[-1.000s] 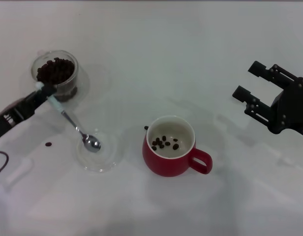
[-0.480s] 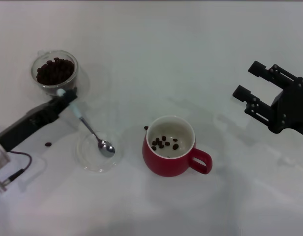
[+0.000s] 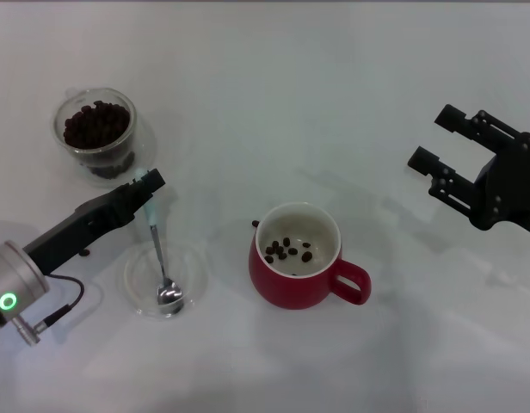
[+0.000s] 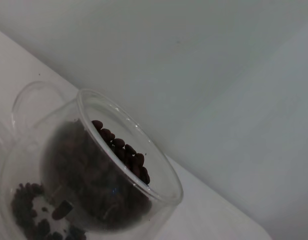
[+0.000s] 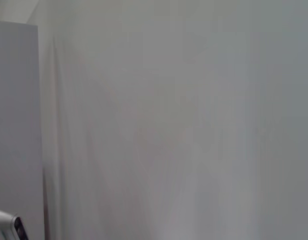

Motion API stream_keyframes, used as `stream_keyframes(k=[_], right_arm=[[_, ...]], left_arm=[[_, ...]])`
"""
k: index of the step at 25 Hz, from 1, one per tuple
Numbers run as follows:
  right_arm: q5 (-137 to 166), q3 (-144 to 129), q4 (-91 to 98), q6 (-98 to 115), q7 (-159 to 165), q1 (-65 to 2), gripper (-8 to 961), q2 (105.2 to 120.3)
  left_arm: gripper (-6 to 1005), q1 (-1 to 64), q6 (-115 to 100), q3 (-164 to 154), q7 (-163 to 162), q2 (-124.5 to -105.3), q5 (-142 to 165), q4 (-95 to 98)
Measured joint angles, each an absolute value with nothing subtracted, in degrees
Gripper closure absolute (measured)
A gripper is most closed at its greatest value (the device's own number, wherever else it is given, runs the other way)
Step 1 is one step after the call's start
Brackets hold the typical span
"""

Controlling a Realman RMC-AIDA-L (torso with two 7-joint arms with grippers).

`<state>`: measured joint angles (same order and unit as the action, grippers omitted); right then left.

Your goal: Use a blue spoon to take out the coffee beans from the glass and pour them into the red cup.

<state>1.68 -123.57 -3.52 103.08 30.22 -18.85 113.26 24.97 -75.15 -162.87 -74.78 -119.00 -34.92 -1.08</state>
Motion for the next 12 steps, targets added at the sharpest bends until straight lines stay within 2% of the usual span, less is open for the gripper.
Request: stream_keyframes(k=[4,12], right_arm=[[1.66,-123.57,-3.86,103.04,30.22,-19.32,297,113.15],[1.67,-123.57,-3.55,102.99,30.21,-19.67,297,112.58]], left_arm=[[825,24.45,-75.79,-162.72,-74.76,-118.94,-35.12,-1.12],[611,24.13,-77.34,-162.48,-74.61,-118.68,-35.31,-1.87]])
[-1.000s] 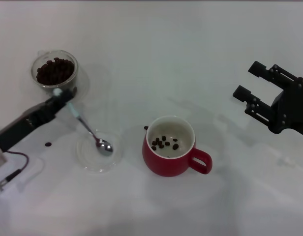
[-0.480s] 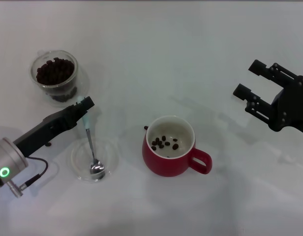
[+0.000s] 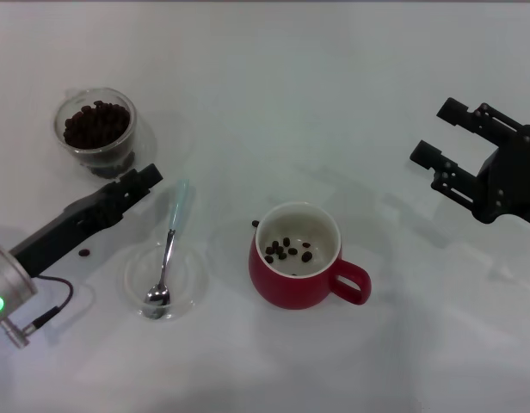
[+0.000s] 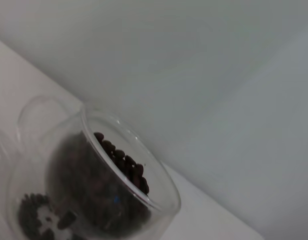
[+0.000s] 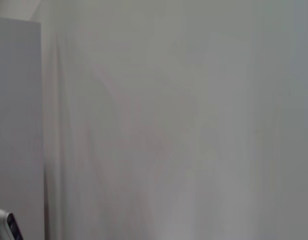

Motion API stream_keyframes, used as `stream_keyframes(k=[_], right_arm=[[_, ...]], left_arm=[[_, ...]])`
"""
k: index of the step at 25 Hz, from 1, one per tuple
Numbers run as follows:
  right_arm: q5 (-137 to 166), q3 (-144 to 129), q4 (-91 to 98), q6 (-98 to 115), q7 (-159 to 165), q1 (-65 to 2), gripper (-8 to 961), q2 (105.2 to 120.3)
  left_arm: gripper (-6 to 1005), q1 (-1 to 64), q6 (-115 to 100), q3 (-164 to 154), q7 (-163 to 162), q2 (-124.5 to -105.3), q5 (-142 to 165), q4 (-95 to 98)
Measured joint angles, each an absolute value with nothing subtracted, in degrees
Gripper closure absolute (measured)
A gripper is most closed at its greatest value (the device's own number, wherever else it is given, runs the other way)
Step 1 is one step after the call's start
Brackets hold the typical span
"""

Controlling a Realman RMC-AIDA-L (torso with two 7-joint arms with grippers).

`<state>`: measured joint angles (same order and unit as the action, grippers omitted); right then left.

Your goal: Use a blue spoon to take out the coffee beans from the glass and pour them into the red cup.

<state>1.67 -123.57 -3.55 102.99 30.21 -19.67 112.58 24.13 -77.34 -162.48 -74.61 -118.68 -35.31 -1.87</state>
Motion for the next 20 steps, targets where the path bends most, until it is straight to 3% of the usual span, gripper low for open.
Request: stream_keyframes(k=[5,12,20], right_arm=[[1.67,-123.61,-3.8,103.26,30.09,-19.86,297,112.51],[1.66,-123.56,-3.49,103.58,29.89,-19.9,297,112.49],[-2.36,-123.56,-3.44,105.41,29.17,-18.67,297,112.88]], left_arm=[[470,23.42,-83.89,-162.24,-71.7,-118.57,-37.11,-6.54],[436,22.41,-96.71,-162.48,-61.9,-118.39,-41.44,-17.69],[448,17.17,-92.97,-162.23,-50.56,-118.3,-55.72,-23.36]])
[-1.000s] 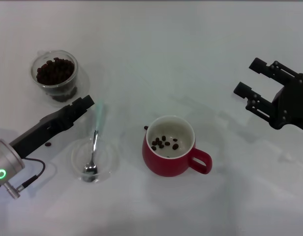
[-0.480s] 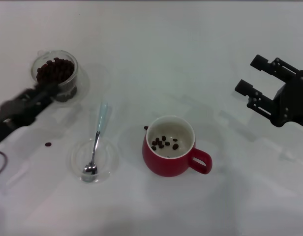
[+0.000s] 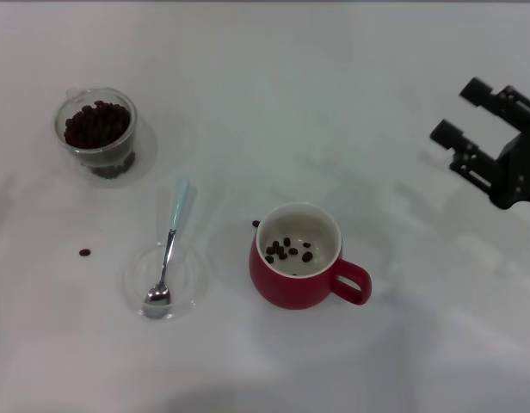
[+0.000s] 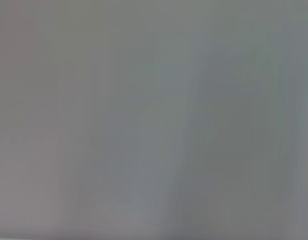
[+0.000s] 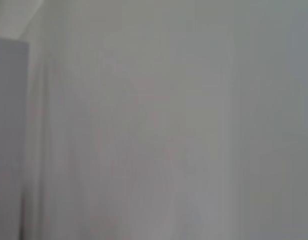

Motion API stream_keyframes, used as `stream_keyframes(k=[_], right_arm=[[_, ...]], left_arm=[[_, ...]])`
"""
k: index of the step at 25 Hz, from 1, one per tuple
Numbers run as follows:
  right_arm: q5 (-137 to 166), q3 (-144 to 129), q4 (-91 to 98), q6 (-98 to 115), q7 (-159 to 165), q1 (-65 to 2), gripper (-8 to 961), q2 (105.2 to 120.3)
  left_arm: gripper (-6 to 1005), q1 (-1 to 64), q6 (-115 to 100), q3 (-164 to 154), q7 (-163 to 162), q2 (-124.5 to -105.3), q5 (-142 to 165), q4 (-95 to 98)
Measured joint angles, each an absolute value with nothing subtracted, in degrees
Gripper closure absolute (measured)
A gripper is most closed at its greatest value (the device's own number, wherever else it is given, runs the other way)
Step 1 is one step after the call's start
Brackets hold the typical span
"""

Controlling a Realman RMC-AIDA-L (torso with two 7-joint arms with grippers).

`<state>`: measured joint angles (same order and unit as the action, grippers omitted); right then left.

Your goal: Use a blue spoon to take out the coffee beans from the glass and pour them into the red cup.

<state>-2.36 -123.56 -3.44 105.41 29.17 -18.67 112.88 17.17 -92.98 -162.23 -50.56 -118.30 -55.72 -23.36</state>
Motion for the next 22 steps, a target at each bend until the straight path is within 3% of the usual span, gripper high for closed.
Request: stream_keyframes(k=[12,22], right_arm=[[-11.41,-123.57,-2.91,109.56,28.92,-16.75,297,114.59],[-12.17,-123.57,-0.11,109.6,26.34,-15.62,297,114.87]], left_arm=[[448,15.1,-80.79,-162.25,-40.8,-117.54,-71.89,-23.52],[448,16.43,-78.86,-162.26,-36.58,-116.48,-76.5,-23.26]])
